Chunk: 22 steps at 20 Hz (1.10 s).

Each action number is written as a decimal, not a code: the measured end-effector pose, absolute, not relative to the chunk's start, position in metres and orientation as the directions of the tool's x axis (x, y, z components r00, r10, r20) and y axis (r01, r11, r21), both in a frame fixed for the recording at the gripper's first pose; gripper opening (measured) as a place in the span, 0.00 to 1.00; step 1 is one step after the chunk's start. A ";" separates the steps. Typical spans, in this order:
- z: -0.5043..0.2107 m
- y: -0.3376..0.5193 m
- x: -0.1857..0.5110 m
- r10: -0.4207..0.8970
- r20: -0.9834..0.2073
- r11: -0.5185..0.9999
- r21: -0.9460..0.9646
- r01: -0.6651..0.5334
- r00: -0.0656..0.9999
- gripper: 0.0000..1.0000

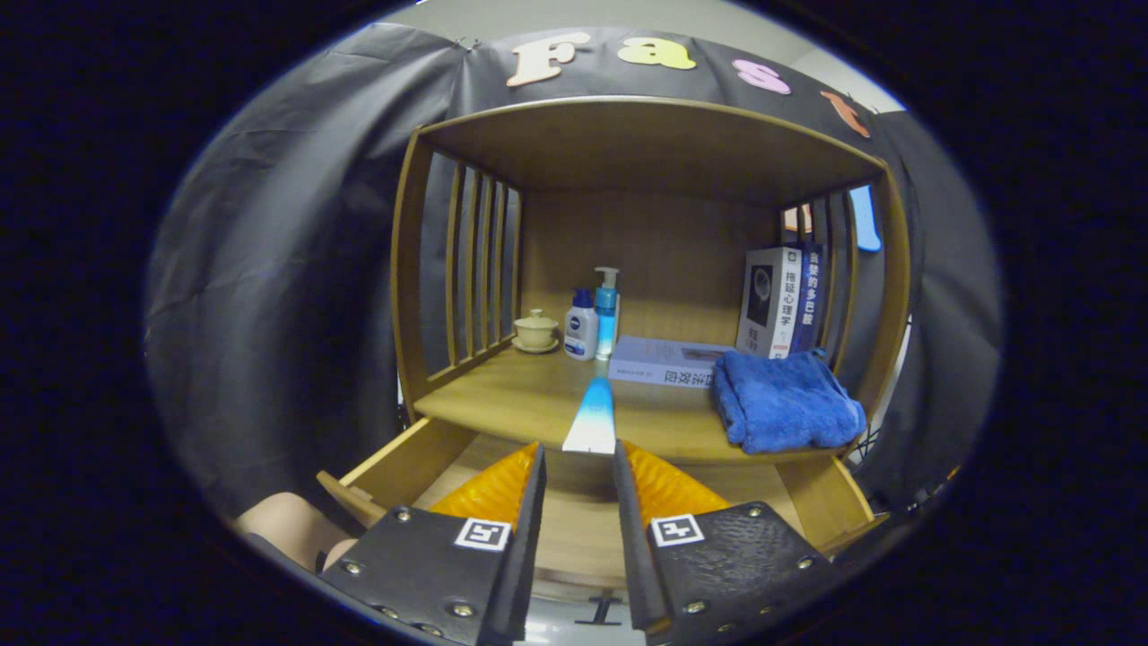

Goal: Pull open the drawer, take out the items inside it, and place them on the countertop above the cabinet.

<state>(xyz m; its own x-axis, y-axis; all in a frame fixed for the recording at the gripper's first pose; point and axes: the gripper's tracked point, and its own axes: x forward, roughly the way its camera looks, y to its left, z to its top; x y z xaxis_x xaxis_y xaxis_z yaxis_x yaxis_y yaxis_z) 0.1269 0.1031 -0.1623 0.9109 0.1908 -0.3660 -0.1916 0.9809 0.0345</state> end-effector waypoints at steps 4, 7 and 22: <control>-0.177 0.091 0.094 0.136 -0.388 0.990 0.028 -0.136 0.912 0.44; -0.199 0.082 0.075 0.094 -0.425 0.995 0.004 -0.102 0.900 0.45; -0.267 0.084 0.054 0.000 -0.493 1.000 0.006 0.004 0.870 0.99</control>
<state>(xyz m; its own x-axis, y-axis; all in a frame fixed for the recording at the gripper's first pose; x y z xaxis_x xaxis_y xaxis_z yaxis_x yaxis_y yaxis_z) 0.0539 0.0841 -0.2667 0.8703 -0.0002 -0.4926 0.0035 1.0000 0.0059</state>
